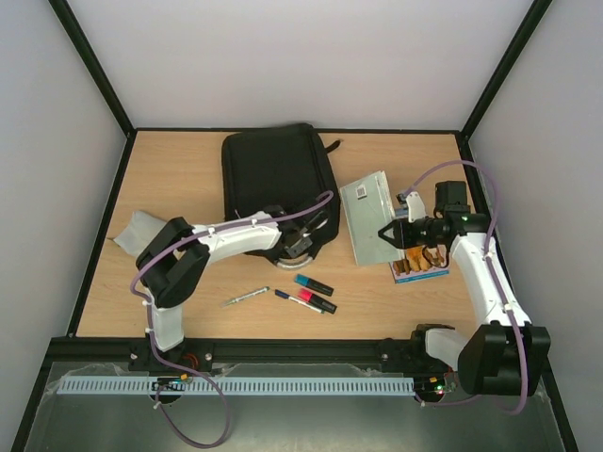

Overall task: Pack the student bag
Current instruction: Place the book in the student bag.

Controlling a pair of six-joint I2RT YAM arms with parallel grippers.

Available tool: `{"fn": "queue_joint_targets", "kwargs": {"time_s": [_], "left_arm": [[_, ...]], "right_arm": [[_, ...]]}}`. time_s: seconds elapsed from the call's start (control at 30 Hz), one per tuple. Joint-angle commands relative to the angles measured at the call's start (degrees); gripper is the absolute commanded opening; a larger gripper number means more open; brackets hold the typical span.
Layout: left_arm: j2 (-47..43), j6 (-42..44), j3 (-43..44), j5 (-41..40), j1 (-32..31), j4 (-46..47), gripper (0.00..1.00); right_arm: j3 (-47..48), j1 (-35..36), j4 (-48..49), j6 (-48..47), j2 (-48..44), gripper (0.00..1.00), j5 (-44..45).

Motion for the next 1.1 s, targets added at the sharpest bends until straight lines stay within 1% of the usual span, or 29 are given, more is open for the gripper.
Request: {"fn": "queue_joint_targets", "kwargs": {"time_s": [0.0,0.13,0.2,0.3,0.43,0.5,0.6,0.7,0.8,0.87,1.07], "left_arm": [[-2.55,0.40,8.75,0.10,0.57,-0.18,0.03],[-4.91,0.55,16.12,0.39,0.72,-1.66,0.02],[-5.44,0.75,19.50,0.93,0.69,-2.50,0.02],[-5.44,0.73,24.01,1.71,1.03,-3.31,0.02],[-4.10,0.47,28.21,2.82,2.18,-3.73,0.02],[-2.67,-0.07,31.31,3.36,2.92,-4.77,0.02],[-0.49,-1.22,36.18,4.53,3.60,-6.75,0.02],[0.27,-2.10,37.89,5.56,3.76,-6.49,0.02],[0.71,-3.21,38.15,6.41,3.76,-5.90,0.02],[1.18,-4.09,38.13,6.11,3.91,-5.58,0.02],[3.50,-7.54,37.99,6.95,5.32,-2.69,0.02]], "right_arm": [[7.42,0.24,-4.05,-1.15,-1.73,0.01,-5.45],[12.48,0.24,-8.92,-0.13,-0.30,0.01,-8.13],[15.10,0.24,-13.07,0.05,1.03,0.01,-10.41],[18.05,0.24,-18.80,-1.95,3.10,0.01,-14.70],[19.02,0.24,-23.14,-3.58,3.53,0.01,-18.42],[18.48,0.29,-23.98,-3.66,3.73,0.01,-20.83],[18.33,0.48,-23.94,-3.47,4.03,0.01,-21.73],[18.56,0.91,-25.04,-5.15,5.59,0.01,-22.63],[19.31,1.25,-26.92,-7.48,7.66,0.01,-24.23],[19.60,1.73,-26.95,-7.47,8.07,0.01,-24.74],[22.80,2.91,-26.84,-6.49,6.33,0.01,-22.26]]}}
